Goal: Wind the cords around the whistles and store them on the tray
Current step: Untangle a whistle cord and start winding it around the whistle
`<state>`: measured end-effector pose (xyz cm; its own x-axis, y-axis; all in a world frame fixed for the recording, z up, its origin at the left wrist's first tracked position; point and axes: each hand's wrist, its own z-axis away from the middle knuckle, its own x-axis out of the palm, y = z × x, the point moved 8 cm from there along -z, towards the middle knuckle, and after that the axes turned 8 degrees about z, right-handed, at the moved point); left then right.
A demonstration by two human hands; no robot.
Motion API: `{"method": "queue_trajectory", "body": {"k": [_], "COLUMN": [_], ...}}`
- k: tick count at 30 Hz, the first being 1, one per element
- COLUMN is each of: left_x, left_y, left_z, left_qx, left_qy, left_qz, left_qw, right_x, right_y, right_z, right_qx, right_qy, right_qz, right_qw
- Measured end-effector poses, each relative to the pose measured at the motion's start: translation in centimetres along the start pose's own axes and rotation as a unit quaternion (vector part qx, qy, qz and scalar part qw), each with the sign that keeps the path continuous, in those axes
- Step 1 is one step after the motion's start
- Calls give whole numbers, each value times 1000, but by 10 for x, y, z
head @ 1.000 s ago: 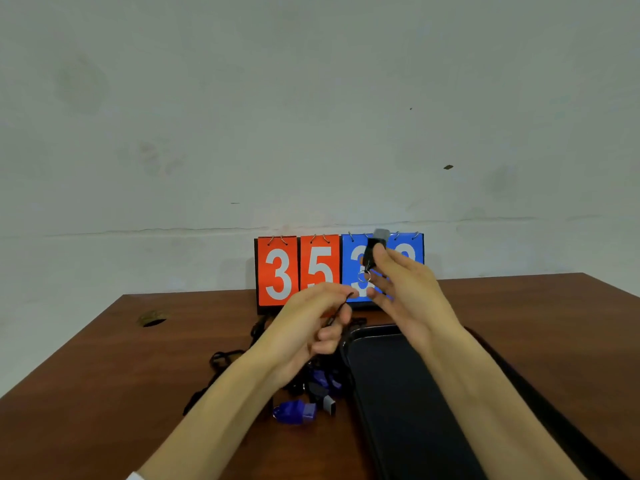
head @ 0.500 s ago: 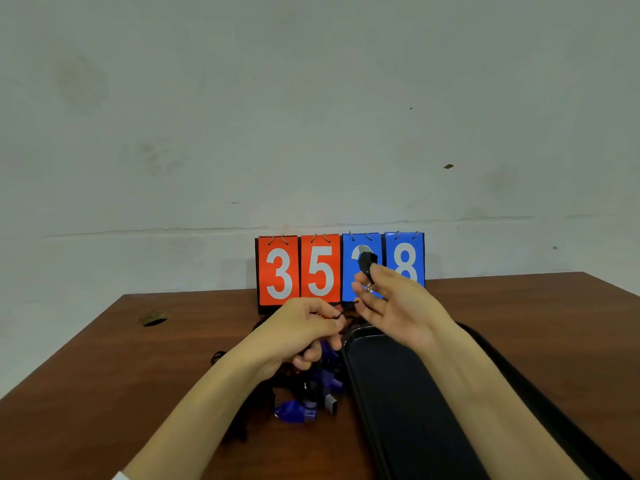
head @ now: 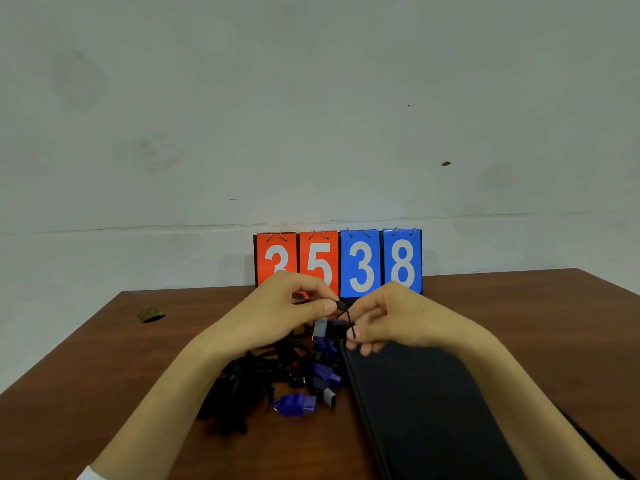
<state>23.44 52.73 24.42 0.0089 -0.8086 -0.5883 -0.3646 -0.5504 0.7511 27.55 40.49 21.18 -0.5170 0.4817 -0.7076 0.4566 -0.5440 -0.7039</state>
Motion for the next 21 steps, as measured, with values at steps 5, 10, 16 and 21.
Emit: {"method": "queue_trajectory", "body": {"k": [5, 10, 16, 21], "left_x": [-5, 0, 18, 26], "left_y": [-4, -18, -14, -10], "left_z": [0, 2, 1, -2], "left_qx": [-23, -81, -85, -77], "left_qy": [48, 34, 15, 13], "left_qz": [86, 233, 239, 132], "left_qw": [995, 968, 967, 988], "right_x": [13, -4, -26, -42], "right_y": [-17, -21, -12, 0], "right_z": [4, 4, 1, 6], "right_qx": [-50, -81, -75, -27], "right_qy": [-60, 22, 191, 335], "right_qz": [-83, -177, -227, -60], "right_qw": [993, 981, 952, 940]}}
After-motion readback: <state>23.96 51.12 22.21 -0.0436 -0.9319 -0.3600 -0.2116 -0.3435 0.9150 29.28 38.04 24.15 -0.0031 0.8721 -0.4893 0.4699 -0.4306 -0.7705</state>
